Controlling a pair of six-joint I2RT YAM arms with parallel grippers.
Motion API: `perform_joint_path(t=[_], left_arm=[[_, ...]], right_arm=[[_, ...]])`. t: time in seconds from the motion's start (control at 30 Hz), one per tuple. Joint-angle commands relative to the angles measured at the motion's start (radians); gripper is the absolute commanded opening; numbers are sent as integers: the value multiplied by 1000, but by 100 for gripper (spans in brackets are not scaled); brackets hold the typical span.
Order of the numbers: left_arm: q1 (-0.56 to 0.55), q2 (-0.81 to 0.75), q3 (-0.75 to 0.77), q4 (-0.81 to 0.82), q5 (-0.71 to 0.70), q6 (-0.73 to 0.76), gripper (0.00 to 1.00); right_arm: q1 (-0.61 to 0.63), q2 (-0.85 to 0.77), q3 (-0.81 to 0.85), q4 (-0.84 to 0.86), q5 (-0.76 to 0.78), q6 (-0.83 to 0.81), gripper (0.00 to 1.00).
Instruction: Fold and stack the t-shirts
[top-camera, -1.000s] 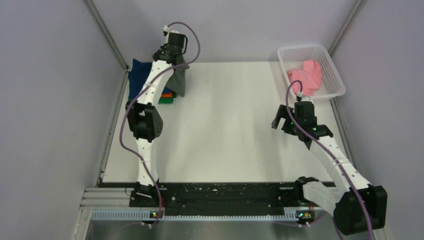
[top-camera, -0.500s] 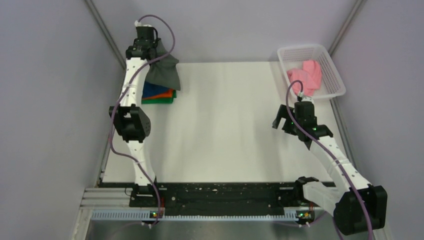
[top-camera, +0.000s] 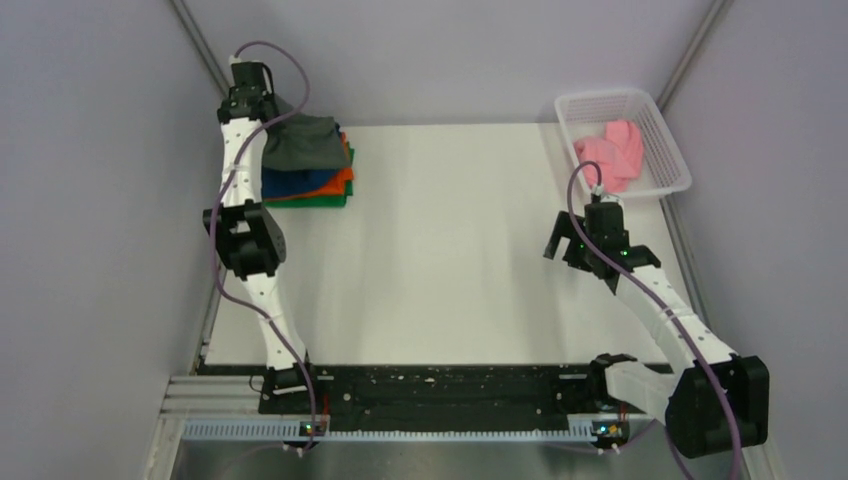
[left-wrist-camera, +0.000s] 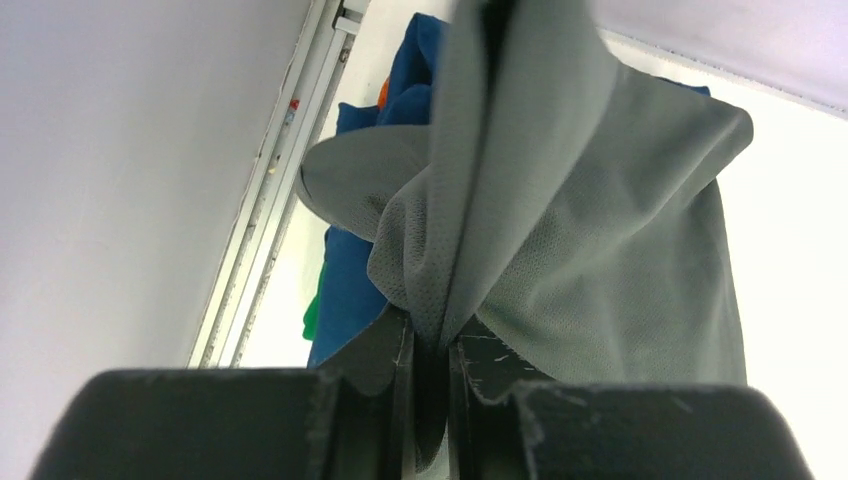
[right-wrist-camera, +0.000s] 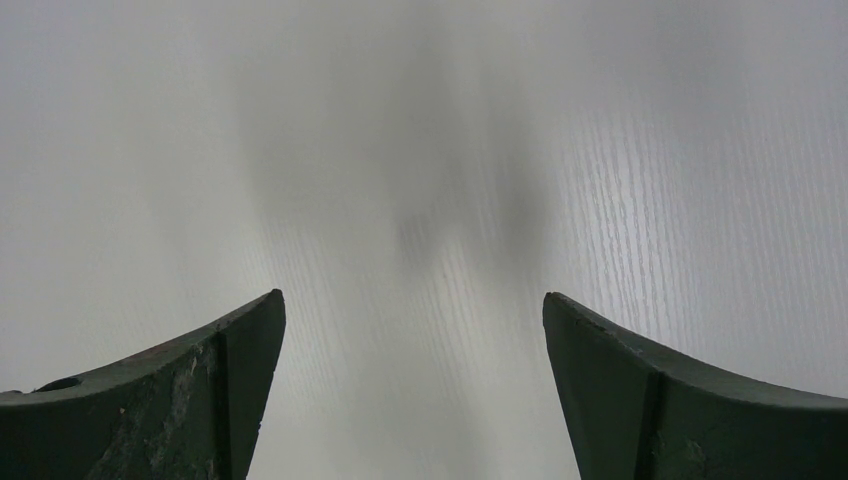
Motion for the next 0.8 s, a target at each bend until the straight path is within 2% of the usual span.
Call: perform_joint_path(t=[0.0, 0.07, 0.13, 0.27, 0.37, 0.4, 0.53, 0.63, 0.7, 0.77], left_arm=[[-12, -23, -4, 116, -11, 16, 15], [-12, -24, -10, 131, -57, 6, 16], [-14, -29, -26, 155, -83, -1, 35], [-15, -31, -40, 192, -167, -31, 47], [-15, -31, -40, 191, -202, -59, 79], [-15, -32, -38, 186, -203, -70, 84], [-14, -40, -41, 152, -133, -106, 93], [-19, -72, -83, 133, -24, -146, 95], [-30, -125, -158, 159, 44, -164, 95], [-44, -198, -290, 197, 47, -209, 95]], right_arm=[[-8, 4, 25, 9, 30, 2, 99], [-9, 4, 28, 7, 34, 2, 99], [-8, 3, 28, 3, 41, 4, 99], [-8, 2, 32, -6, 42, 4, 99], [-8, -2, 32, -9, 43, 6, 99], [-9, -4, 32, -8, 41, 6, 99], [-8, -3, 30, -11, 41, 7, 99], [-8, -9, 26, -10, 40, 8, 99], [-8, -11, 25, -10, 37, 8, 99], [-8, -12, 21, -8, 35, 8, 99]])
